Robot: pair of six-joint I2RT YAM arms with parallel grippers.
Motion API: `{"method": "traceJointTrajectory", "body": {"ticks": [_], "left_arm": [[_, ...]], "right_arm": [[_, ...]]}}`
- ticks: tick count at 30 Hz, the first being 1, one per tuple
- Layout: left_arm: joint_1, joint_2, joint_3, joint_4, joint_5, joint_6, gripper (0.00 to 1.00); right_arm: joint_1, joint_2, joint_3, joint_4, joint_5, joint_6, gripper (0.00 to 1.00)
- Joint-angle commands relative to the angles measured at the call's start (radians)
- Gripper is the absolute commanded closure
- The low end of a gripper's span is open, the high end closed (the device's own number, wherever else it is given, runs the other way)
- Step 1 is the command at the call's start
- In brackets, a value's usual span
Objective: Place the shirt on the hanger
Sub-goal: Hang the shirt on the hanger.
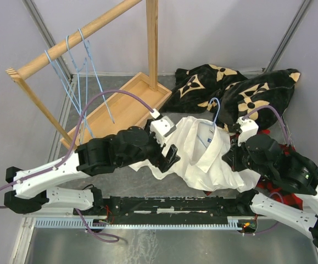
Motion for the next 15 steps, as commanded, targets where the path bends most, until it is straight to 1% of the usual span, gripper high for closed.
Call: {"method": "traceJointTrajectory", "body": {"ticks": [1,3,8,11,15], "left_arm": [[0.0,-0.008,-0.096,-0.035,-0.023,-0.138,0.07],[0.0,-0.005,-0.141,-0.041,-0.011,-0.165,0.06],[0.0,0.007,-0.226,-0.058,-0.019,-0.262,0.05],[0.001,-0.013,-0.321,-0.013,-0.053,-0.33,0.01],[0.02,-0.006,-0.438,0.026,-0.121,-0.439,0.01]], "right_arm": [[-0.002,-0.007,-0.103,0.178,-0.035,-0.033,0.98],[-0.002,-0.013,-0.133,0.223,-0.027,-0.035,1.0],[-0.002,-0.001,-0.1,0.213,0.162,-0.018,1.0],[-0.002,0.061,-0.048,0.201,0.233,-0.046,1.0],[-0.003,0.147,0.015,0.219,0.27,-0.083,1.0]]}}
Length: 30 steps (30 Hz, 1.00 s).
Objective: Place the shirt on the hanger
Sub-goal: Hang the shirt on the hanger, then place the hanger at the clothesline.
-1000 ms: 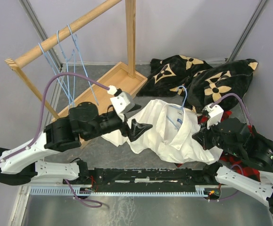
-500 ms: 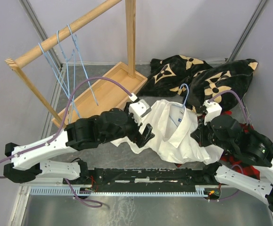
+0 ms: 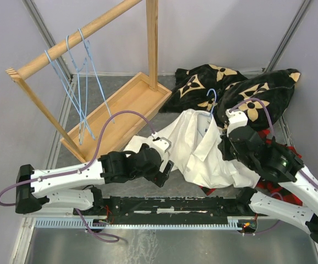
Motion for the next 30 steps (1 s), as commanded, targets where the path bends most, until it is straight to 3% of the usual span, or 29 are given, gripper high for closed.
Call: {"method": "traceJointTrajectory", "body": {"ticks": [1,8,16,21,30], "left_arm": [[0.02,0.002,-0.105,0.082,-0.081,-0.178,0.01],[0.022,0.037,-0.269,0.287,-0.12,-0.298,0.01],[0.021,-0.038,-0.373,0.328,-0.285,-0.34,0.01],[0.022,-0.107,-0.43,0.328,-0.32,-0.341,0.01],[0.022,-0.206,-0.469,0.301,-0.326,-0.292,0.01]], "right_arm": [[-0.004,0.087,0.103,0.093,0.119,-0.051,1.0],[-0.003,0.198,0.192,0.179,0.138,-0.096,1.0],[-0.01,0.316,0.3,0.382,0.032,-0.314,1.0],[-0.057,0.435,0.466,0.392,-0.081,-0.41,1.0],[-0.252,0.63,0.738,0.439,-0.395,-0.409,1.0]]}}
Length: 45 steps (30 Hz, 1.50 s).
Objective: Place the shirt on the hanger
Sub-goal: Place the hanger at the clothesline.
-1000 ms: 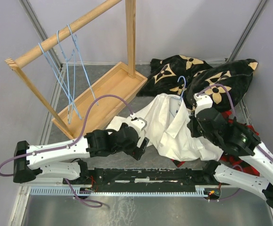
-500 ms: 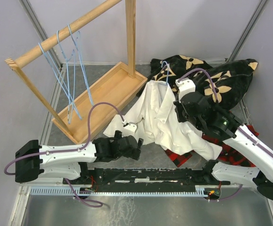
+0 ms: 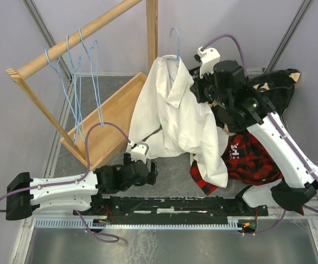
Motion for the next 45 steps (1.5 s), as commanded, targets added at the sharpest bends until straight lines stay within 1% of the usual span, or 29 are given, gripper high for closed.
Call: {"method": "traceJointTrajectory", "body": {"ticks": [1,4,6,13,15,19,23,28,32,36,41,45], "left_arm": [[0.001,-0.043,-0.002,0.019,-0.06,0.003,0.01],[0.002,-0.05,-0.003,0.004,-0.069,0.002,0.01],[0.001,-0.051,0.002,-0.01,-0.075,0.001,0.01],[0.002,-0.062,0.028,-0.067,-0.088,0.015,0.01],[0.002,-0.07,0.034,-0.068,-0.087,0.029,0.01],[0.002,-0.07,0.071,-0.079,-0.078,0.06,0.01],[0.001,-0.044,0.128,-0.099,-0.06,0.127,0.0],[0.002,-0.002,0.17,-0.128,-0.058,0.192,0.02],[0.001,0.018,0.183,-0.142,-0.043,0.202,0.03],[0.002,0.012,0.178,-0.146,-0.031,0.197,0.04],[0.001,0.0,0.171,-0.143,-0.027,0.192,0.05],[0.002,0.006,0.168,-0.138,-0.027,0.189,0.05]], "right_arm": [[-0.066,0.083,0.177,0.124,-0.204,-0.029,1.0],[-0.083,0.172,0.318,0.111,-0.292,-0.04,1.0],[-0.093,0.227,0.394,0.11,-0.323,-0.04,1.0],[-0.132,0.373,0.598,0.171,-0.394,0.013,1.0],[-0.14,0.407,0.633,0.188,-0.411,0.034,1.0],[-0.145,0.438,0.612,0.242,-0.437,0.055,1.0],[-0.146,0.481,0.619,0.244,-0.457,0.028,1.0],[-0.145,0.576,0.73,0.228,-0.482,-0.01,1.0],[-0.145,0.622,0.793,0.245,-0.512,-0.035,1.0],[-0.145,0.596,0.74,0.31,-0.532,-0.028,1.0],[-0.144,0.519,0.633,0.364,-0.498,-0.035,1.0],[-0.143,0.496,0.649,0.343,-0.484,-0.05,1.0]]}}
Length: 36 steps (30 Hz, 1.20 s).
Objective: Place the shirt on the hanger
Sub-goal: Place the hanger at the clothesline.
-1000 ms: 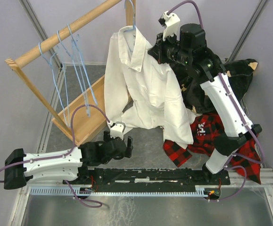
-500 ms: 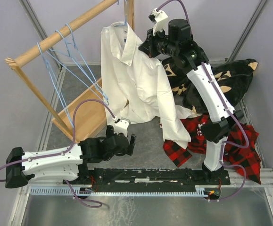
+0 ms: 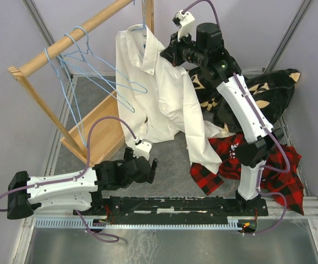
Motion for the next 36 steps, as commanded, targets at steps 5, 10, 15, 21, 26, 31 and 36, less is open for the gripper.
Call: {"method": "traceJointTrajectory", "body": {"ticks": [5,10,15,21,26,31,36], "left_arm": [[0.002,0.012,0.025,0.02,0.028,0.023,0.05],[0.002,0.018,0.011,0.025,0.049,0.002,0.06],[0.002,0.011,0.002,0.029,0.055,-0.007,0.07],[0.001,0.005,-0.003,0.03,0.053,-0.013,0.07],[0.002,0.005,-0.006,0.031,0.058,-0.012,0.07],[0.001,0.001,-0.011,0.029,0.062,-0.013,0.07],[0.002,0.0,-0.011,0.029,0.062,-0.014,0.07]], "right_arm": [[0.006,-0.09,0.072,0.119,-0.004,-0.032,1.0],[0.005,-0.09,0.08,0.138,-0.005,-0.016,1.0],[0.004,-0.056,0.152,0.131,0.007,-0.006,1.0],[0.005,0.002,0.224,0.124,0.016,0.006,1.0],[0.005,0.069,0.263,0.093,0.023,0.003,1.0],[0.005,0.124,0.264,0.08,0.03,-0.003,1.0],[0.005,0.161,0.3,0.066,0.032,-0.003,1.0]]}}
